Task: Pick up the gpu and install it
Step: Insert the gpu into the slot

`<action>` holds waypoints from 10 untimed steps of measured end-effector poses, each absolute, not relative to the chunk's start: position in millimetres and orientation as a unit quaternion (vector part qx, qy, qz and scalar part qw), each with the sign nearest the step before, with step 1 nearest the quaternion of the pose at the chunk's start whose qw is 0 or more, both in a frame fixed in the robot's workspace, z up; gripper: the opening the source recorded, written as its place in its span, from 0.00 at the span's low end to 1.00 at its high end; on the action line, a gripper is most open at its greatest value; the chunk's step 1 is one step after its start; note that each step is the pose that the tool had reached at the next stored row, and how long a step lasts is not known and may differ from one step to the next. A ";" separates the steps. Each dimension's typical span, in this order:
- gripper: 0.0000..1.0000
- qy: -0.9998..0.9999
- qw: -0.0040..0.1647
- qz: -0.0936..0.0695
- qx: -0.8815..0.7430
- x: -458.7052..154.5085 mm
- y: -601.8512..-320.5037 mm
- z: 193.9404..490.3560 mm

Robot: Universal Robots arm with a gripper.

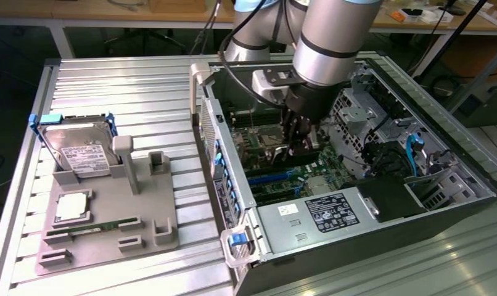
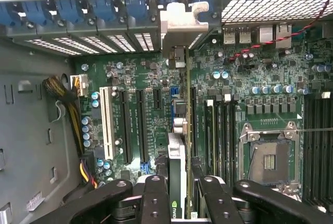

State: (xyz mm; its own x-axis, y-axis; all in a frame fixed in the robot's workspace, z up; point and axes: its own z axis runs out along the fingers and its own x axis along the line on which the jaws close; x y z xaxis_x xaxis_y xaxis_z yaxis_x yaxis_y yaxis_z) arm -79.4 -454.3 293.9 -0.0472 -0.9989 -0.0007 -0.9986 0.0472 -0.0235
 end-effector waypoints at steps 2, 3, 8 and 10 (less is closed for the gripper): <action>0.27 0.723 0.010 -0.011 -0.690 -82.1 -454.3 292.8; 0.27 0.723 0.011 -0.011 -0.690 -83.2 -454.3 291.9; 0.27 0.724 0.011 -0.012 -0.690 -84.0 -454.3 289.3; 0.27 0.724 0.011 -0.011 -0.690 -84.0 -454.3 288.3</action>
State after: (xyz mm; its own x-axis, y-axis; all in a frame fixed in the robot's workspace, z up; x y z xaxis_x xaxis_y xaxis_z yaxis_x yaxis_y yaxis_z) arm -84.0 -454.3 288.3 -0.0479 -0.9989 0.0001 -0.9984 0.0479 -0.0312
